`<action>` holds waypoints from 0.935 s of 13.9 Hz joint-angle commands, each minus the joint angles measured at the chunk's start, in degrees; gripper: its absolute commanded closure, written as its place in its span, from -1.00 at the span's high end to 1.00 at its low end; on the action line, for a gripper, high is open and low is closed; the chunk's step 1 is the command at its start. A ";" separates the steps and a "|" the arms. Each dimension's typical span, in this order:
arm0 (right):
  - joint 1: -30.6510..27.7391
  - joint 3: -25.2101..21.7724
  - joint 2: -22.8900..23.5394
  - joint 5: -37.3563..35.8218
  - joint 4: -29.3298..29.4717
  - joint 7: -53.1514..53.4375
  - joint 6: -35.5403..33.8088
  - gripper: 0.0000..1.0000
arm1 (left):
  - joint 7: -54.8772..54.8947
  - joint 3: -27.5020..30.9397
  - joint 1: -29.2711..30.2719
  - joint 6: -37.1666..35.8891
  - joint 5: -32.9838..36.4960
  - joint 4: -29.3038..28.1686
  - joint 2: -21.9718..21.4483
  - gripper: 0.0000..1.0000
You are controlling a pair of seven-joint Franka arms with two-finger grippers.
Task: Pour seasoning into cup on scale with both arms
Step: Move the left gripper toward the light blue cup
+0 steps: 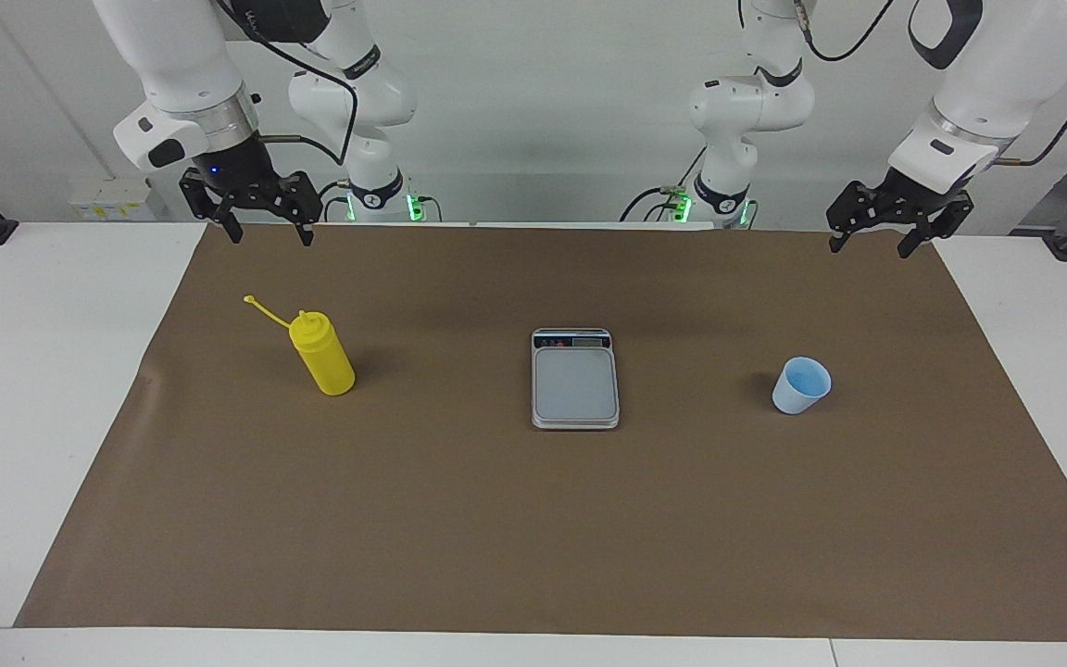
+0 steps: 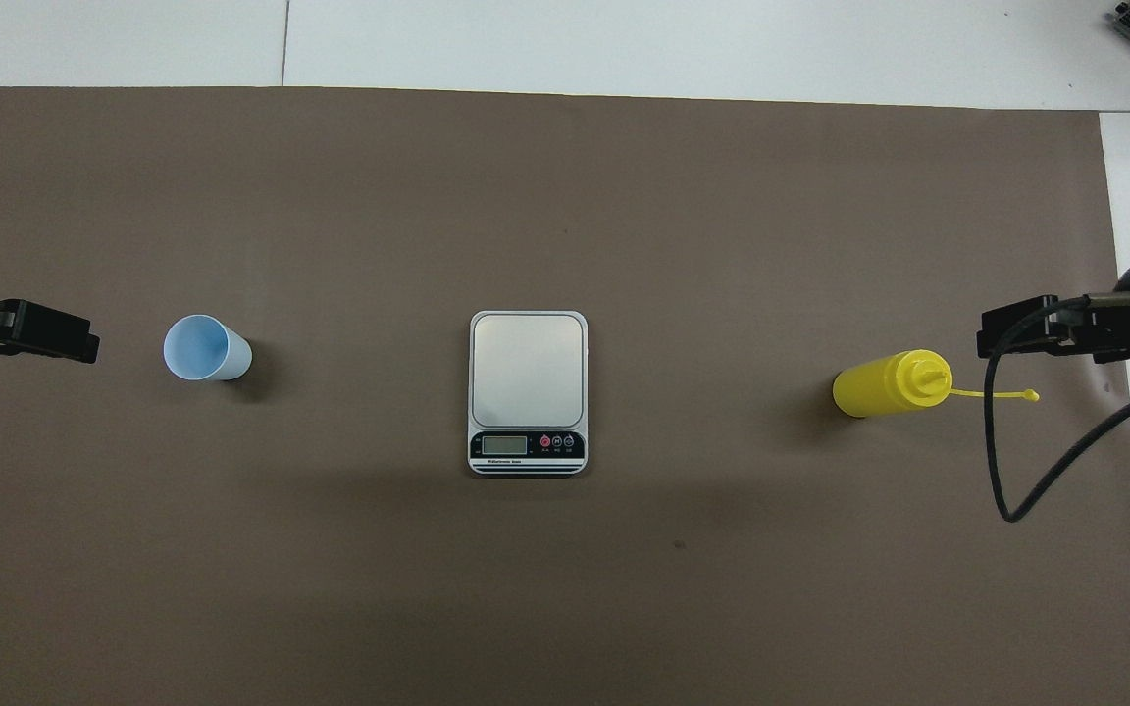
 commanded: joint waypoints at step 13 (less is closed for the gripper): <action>-0.86 0.44 -1.34 -0.09 -1.57 -1.35 0.77 1.00 | -1.18 0.27 3.12 11.53 -0.29 -4.66 1.26 1.00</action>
